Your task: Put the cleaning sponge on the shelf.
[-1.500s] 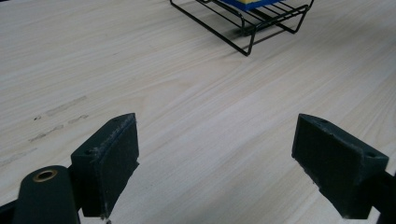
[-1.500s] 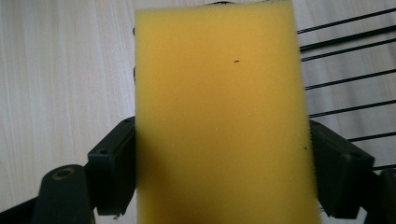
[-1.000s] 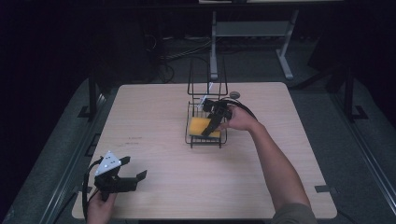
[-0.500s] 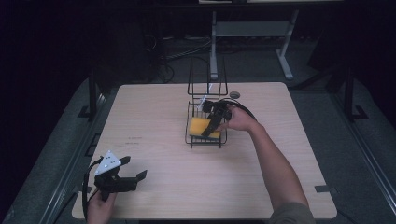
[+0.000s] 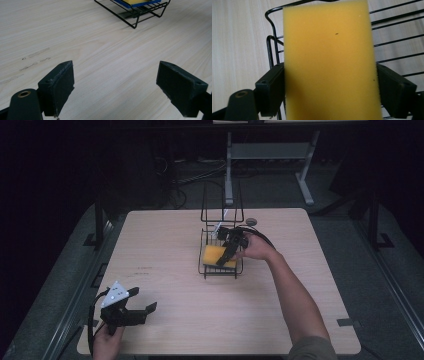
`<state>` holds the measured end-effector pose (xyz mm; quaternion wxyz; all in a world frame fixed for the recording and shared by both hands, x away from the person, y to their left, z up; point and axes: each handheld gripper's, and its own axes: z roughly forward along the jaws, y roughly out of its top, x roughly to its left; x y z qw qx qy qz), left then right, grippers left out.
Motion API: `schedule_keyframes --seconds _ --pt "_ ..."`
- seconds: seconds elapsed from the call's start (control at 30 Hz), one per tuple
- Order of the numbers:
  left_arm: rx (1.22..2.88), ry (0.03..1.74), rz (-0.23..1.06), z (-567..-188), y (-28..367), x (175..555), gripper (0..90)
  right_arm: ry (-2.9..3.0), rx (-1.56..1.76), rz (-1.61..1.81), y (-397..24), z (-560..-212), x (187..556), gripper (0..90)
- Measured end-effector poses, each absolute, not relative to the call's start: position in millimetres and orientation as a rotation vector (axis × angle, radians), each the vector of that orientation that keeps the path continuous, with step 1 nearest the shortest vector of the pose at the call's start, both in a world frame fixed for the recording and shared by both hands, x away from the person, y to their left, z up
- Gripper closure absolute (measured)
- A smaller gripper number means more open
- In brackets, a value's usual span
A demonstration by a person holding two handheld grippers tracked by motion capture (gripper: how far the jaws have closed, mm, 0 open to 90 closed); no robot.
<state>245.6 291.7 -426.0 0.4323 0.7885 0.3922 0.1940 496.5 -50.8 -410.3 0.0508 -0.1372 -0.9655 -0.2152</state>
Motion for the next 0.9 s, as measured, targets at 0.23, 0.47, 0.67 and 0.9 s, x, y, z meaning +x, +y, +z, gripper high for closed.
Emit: schedule_keyframes --seconds 0.23,0.47,0.67,0.9 --pt "1.967 0.974 0.483 -426 290 246 14.1 -2.946 -0.42 -0.661 -52 -406 495 17.3" --pt "1.966 0.972 0.481 -426 289 245 14.1 -2.956 -0.432 -0.693 -56 -399 493 17.3" --pt "1.967 0.966 0.476 -426 288 246 14.1 -2.95 -0.421 -0.741 -59 -393 493 17.2" --pt "1.973 0.966 0.474 -427 288 247 14.1 -2.947 -0.403 -0.757 -59 -386 486 17.2"
